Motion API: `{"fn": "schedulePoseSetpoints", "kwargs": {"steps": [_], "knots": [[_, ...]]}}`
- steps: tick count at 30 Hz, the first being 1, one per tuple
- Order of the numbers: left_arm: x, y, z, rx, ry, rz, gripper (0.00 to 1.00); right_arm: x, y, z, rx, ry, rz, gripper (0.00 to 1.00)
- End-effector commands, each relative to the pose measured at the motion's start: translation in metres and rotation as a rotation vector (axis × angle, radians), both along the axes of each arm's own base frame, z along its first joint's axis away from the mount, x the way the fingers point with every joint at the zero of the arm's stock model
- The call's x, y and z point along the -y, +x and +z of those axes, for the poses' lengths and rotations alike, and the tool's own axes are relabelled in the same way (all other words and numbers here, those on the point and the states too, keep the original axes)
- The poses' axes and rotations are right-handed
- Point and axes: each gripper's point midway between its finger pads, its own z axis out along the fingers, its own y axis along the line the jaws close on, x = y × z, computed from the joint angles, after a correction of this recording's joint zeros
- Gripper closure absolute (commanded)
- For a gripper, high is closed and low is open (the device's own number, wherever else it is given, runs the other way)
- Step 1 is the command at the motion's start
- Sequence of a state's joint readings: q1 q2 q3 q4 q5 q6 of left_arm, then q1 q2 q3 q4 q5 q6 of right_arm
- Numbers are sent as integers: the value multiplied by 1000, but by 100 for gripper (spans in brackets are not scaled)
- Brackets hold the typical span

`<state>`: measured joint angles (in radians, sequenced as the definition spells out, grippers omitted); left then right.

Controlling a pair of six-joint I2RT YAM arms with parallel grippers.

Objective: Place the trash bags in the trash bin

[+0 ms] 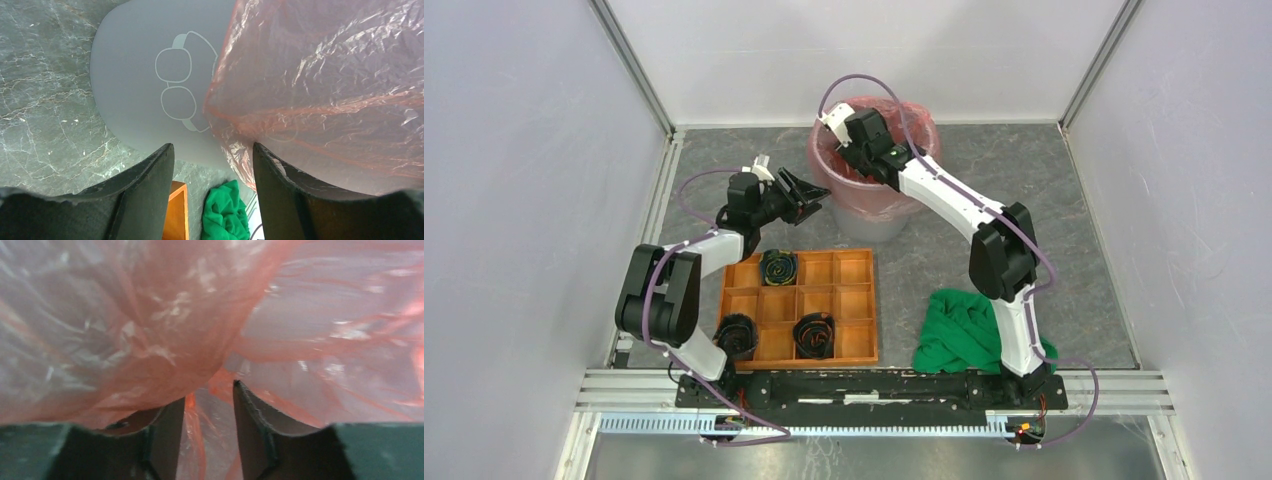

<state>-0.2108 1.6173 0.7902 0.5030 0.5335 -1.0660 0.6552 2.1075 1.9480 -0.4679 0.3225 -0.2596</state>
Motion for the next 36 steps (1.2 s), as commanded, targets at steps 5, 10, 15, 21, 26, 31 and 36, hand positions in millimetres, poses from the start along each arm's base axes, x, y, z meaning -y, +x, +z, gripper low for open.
{"fn": "schedulePoseSetpoints", "kwargs": {"steps": [5, 10, 15, 21, 26, 31, 36], "knots": [[6, 4, 7, 24, -12, -12, 34, -21, -5, -56, -143, 38, 112, 60], [5, 6, 8, 27, -10, -6, 34, -28, -6, -77, -212, 69, 148, 57], [4, 8, 13, 42, 12, 0, 33, -22, -15, -77, -283, 52, 126, 55], [-4, 2, 26, 95, 79, 18, 30, -18, -59, -24, -360, 146, 172, 55], [-3, -3, 36, 118, 91, 12, 27, -5, -89, 12, -378, 169, 180, 58], [14, -8, 39, 116, 80, -28, 26, 8, -91, 29, -370, 108, 139, 63], [25, -12, 39, 115, 75, -45, 25, 31, -66, 59, -211, 51, 4, 53]]}}
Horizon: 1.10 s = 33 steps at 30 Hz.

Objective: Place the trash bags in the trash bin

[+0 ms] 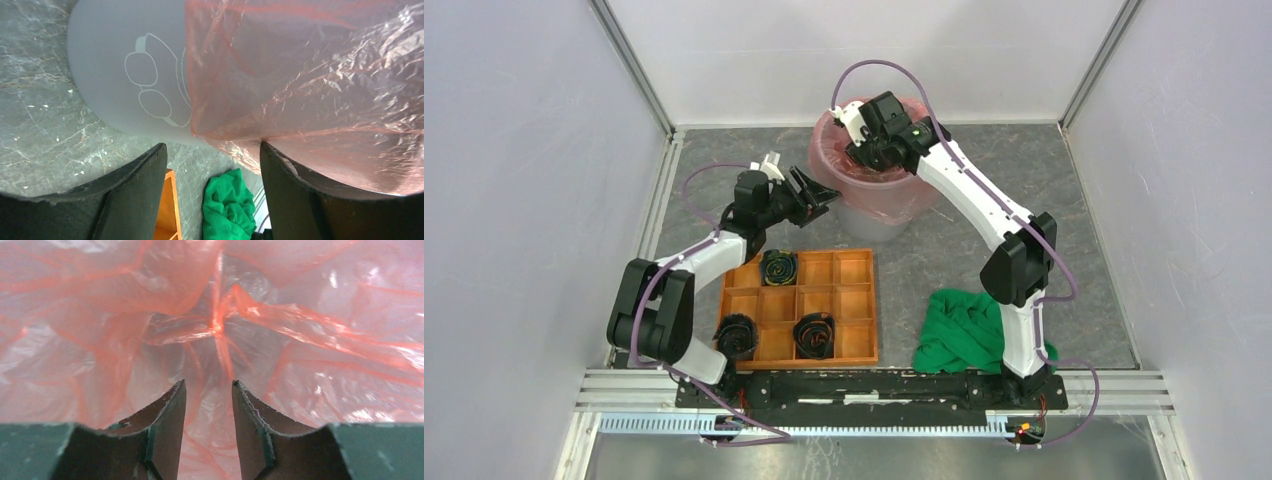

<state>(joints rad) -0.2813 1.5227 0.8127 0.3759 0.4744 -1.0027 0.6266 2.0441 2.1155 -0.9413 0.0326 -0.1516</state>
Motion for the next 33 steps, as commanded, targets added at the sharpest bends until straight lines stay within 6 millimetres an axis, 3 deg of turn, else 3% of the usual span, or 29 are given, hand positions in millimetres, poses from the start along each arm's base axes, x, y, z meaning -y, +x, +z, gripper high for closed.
{"fn": "schedulePoseSetpoints", "kwargs": {"steps": [1, 6, 8, 11, 12, 18, 21, 24, 27, 30, 33], "knots": [[9, 4, 20, 76, 8, -19, 25, 29, 15, 47, 169, -61, -139, 46], [17, 1, 13, 59, 10, -38, 25, 45, 43, 90, 382, -63, -267, 25], [18, -1, 8, 48, 11, -37, 25, 44, 53, 107, 449, -26, -288, 18], [16, -3, 2, 40, 23, -28, 25, 32, 64, 114, 490, 51, -248, 14], [15, -3, 0, 38, 28, -26, 25, 30, 69, 115, 495, 78, -245, 16], [14, -3, -2, 36, 36, -26, 25, 21, 93, 100, 497, 173, -233, 57], [15, -3, -2, 35, 38, -29, 25, 17, 106, 88, 476, 197, -224, 72], [15, -3, -2, 36, 38, -30, 25, 26, 122, 73, 464, 178, -258, 74], [15, -3, -3, 39, 47, -30, 25, 56, 135, 66, 519, 44, -379, 72], [14, -3, -3, 44, 61, -32, 25, 75, 134, 66, 539, -46, -435, 68], [9, -2, -2, 53, 93, -19, 24, 71, 123, 74, 525, -39, -404, 64]]}}
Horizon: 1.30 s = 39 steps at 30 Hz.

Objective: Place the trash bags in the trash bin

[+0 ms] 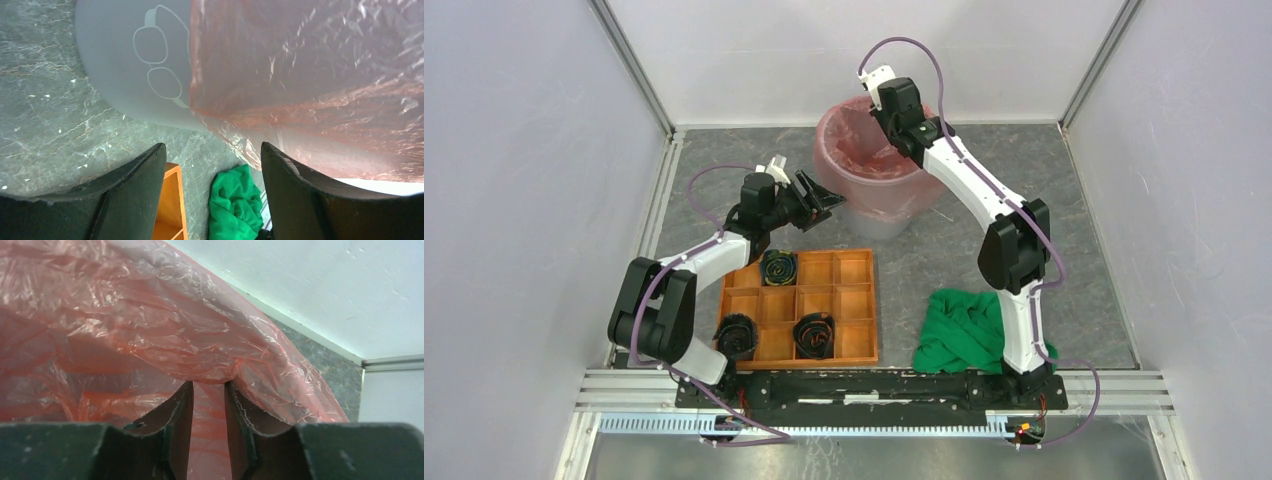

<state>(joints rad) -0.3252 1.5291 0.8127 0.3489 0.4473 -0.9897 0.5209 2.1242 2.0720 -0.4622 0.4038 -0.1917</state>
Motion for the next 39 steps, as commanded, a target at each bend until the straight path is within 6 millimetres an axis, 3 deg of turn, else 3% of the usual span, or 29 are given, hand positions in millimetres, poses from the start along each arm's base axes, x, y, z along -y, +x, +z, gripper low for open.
{"fn": "schedulePoseSetpoints", "kwargs": {"steps": [1, 5, 9, 13, 16, 19, 22, 24, 26, 32, 39], "knots": [[-7, 6, 8, 78, 77, 13, 24, 2, -11, 51, 82, 12, -4, 61], [-24, 1, 23, 132, 114, 65, 21, -25, -46, 78, 48, 178, 150, 49], [-41, -13, 30, 155, 204, 83, 14, -24, -83, 114, 62, 305, 199, 34], [-55, -30, 45, 204, 284, 80, 11, -5, -107, 143, 90, 332, 165, 20], [-69, -42, 66, 256, 349, 95, 8, 33, -118, 147, 121, 295, 18, 5], [-78, -49, 97, 348, 407, 98, 6, 70, -120, 130, 99, 371, -123, 2], [-85, -52, 121, 419, 463, 95, 5, 95, -116, 104, 42, 520, -198, 2], [-88, -53, 130, 446, 493, 90, 5, 101, -114, 92, 33, 583, -238, 2], [-90, -53, 132, 470, 517, 88, 5, 96, -111, 86, 14, 630, -236, 2], [-102, -52, 114, 475, 602, 104, 4, 82, -101, 63, -50, 724, -277, 2], [-100, -57, 105, 495, 621, 87, 3, 79, -94, 48, -65, 788, -336, 3]]}}
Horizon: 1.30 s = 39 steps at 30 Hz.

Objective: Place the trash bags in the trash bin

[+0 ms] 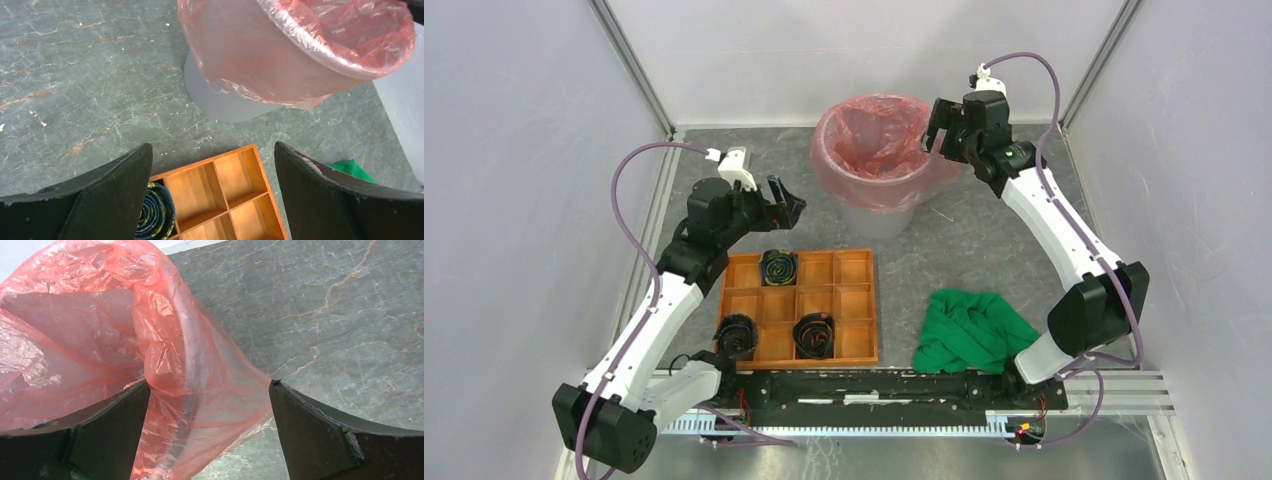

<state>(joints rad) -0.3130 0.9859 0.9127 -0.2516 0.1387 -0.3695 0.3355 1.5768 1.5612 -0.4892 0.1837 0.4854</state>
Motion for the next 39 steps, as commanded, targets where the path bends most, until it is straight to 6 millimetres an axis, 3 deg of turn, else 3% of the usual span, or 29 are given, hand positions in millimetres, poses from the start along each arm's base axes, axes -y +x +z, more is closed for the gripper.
{"fn": "schedulePoseSetpoints", "kwargs": {"steps": [1, 7, 12, 16, 21, 29, 34, 39], "knots": [[-4, -2, 7, 72, 69, -11, 3, -6, 9, 4, 31, 91, -42, 4], [-2, -3, 5, 69, 78, -20, 3, -14, 10, -14, 6, 134, -38, 30], [-2, -3, 3, 67, 79, -18, 3, -16, 3, -11, 38, 226, -68, 47], [-2, -4, 2, 65, 73, -18, 3, -4, -3, -4, 80, 304, -166, 69], [-2, -4, 0, 63, 75, -16, 3, 21, -16, 7, 122, 360, -321, 89], [0, -6, 1, 63, 61, -29, 3, 99, -53, 24, 180, 287, -586, 100], [7, -9, -1, 56, 48, -56, 3, 173, -96, 38, 215, 160, -779, 100], [16, -11, -4, 48, 41, -87, 3, 247, -142, 34, 204, 69, -943, 100]]}}
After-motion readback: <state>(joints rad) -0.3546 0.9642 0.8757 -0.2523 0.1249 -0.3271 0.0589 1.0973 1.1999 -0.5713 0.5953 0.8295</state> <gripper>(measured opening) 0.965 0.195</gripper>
